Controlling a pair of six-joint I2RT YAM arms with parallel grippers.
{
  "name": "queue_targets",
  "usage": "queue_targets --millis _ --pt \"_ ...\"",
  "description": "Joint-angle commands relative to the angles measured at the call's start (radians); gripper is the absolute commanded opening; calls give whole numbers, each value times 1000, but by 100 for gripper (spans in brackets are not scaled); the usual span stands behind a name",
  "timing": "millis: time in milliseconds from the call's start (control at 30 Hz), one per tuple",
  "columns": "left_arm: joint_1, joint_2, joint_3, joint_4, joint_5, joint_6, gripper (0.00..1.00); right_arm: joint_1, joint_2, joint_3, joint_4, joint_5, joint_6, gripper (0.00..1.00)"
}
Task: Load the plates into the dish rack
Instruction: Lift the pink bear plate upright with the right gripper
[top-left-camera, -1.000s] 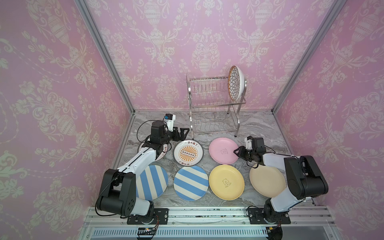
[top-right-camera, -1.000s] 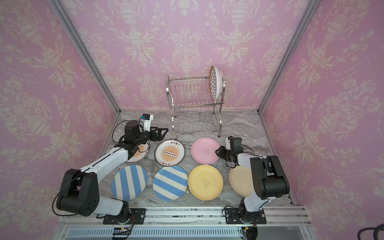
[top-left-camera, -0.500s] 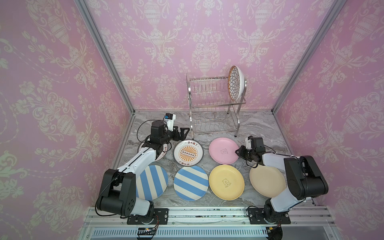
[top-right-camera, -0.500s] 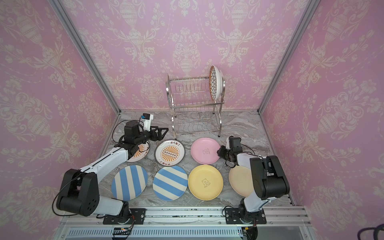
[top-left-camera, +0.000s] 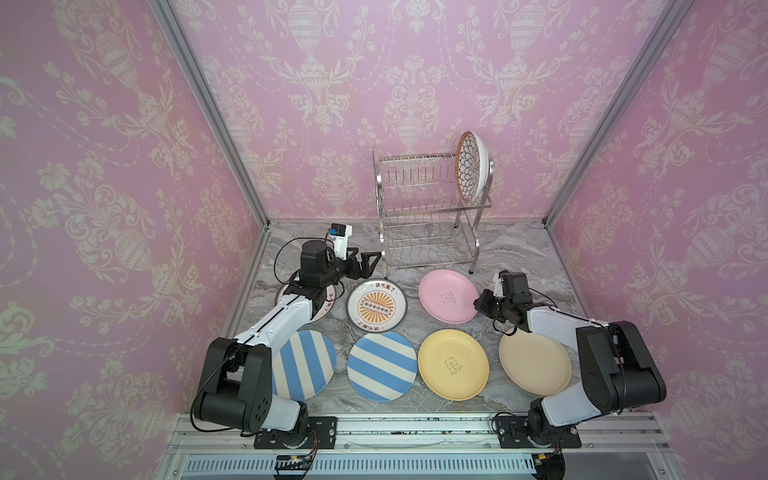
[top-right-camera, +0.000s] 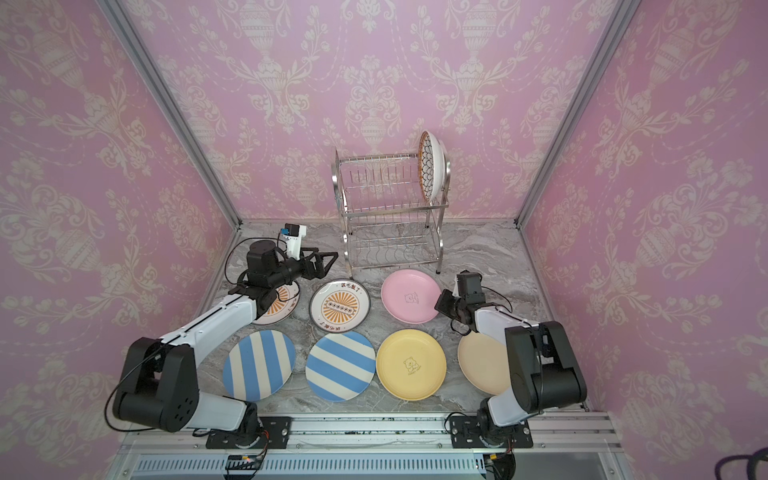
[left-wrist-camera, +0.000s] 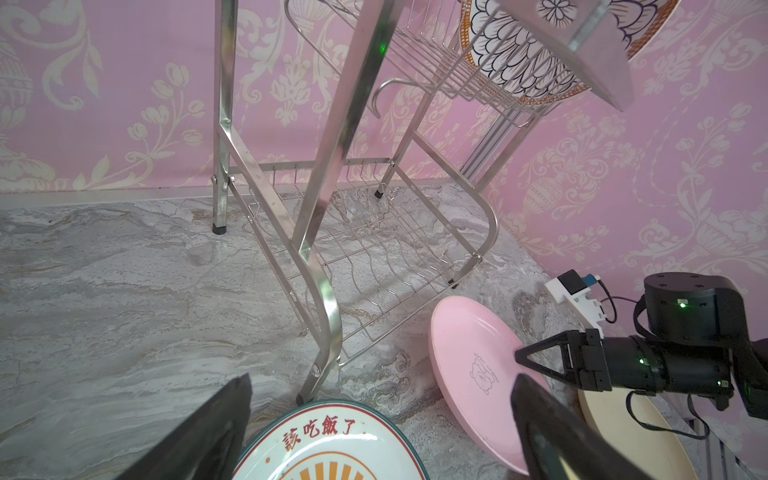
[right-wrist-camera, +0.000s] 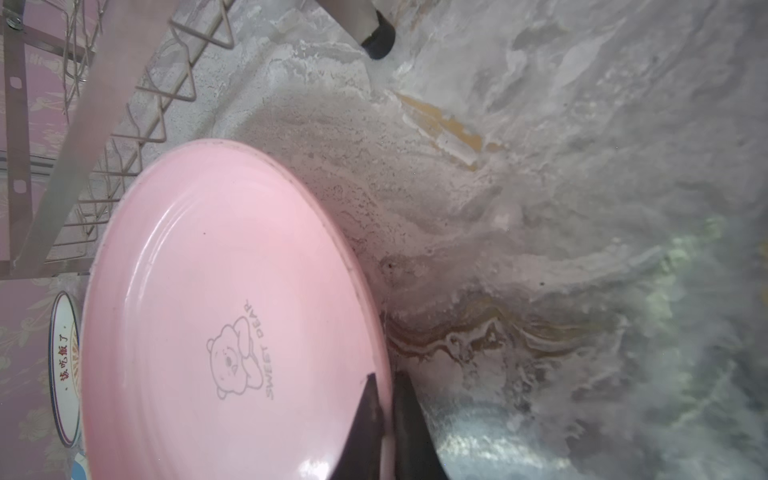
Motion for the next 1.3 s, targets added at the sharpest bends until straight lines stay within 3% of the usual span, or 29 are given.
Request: queue_targets --millis 0,333,533,700,933,1267 --pt "-10 0 -1 13 21 4 99 3 -63 45 -86 34 -14 3" --pt "-9 -7 16 11 9 26 99 4 -323 115 -481 183 -138 0" --pt "-6 16 47 18 -8 45 99 21 -560 237 -805 397 -202 0" --pt "-1 46 80 33 -4 59 99 53 -652 434 -1030 574 -249 0" --pt "4 94 122 103 25 52 99 66 -582 761 -1092 654 -353 0" --pt "4 112 122 186 119 -15 99 110 -326 1305 -1064 730 -502 0"
